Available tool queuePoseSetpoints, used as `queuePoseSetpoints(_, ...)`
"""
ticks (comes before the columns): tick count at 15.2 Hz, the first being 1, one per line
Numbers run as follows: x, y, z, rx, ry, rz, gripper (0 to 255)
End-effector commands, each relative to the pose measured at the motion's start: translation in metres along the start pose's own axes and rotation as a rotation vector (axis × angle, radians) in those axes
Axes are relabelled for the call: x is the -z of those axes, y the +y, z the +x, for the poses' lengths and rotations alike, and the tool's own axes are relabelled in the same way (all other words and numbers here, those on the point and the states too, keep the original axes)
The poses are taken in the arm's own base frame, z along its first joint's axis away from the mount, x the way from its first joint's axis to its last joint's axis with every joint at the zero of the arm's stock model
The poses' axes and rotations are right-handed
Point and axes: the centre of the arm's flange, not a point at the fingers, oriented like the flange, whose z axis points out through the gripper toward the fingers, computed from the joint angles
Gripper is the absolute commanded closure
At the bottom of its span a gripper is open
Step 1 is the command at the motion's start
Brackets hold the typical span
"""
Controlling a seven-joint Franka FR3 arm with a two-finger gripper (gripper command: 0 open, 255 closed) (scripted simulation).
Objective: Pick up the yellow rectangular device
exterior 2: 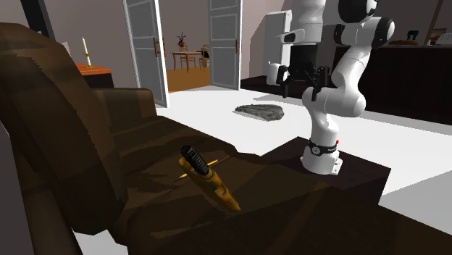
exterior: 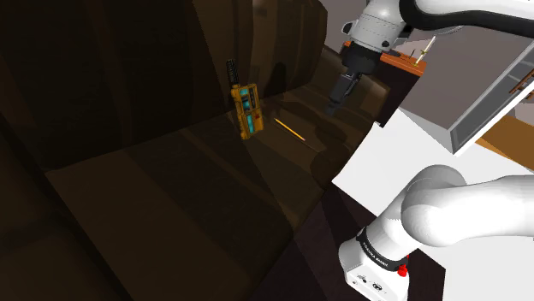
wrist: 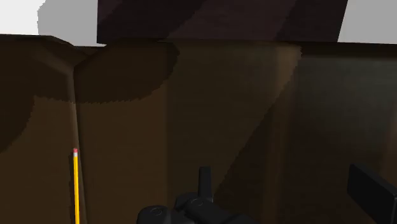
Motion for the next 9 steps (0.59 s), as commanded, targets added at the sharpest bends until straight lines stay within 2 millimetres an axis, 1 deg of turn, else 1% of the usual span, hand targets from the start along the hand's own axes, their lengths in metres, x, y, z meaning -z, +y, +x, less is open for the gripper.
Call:
queuePoseSetpoints(1, 0.000, 0.000, 0.000, 0.000, 0.000, 0.000, 0)
queuePoseSetpoints(9, -0.055, 0.014, 0.059, 0.018, 0.202, -0.032, 0)
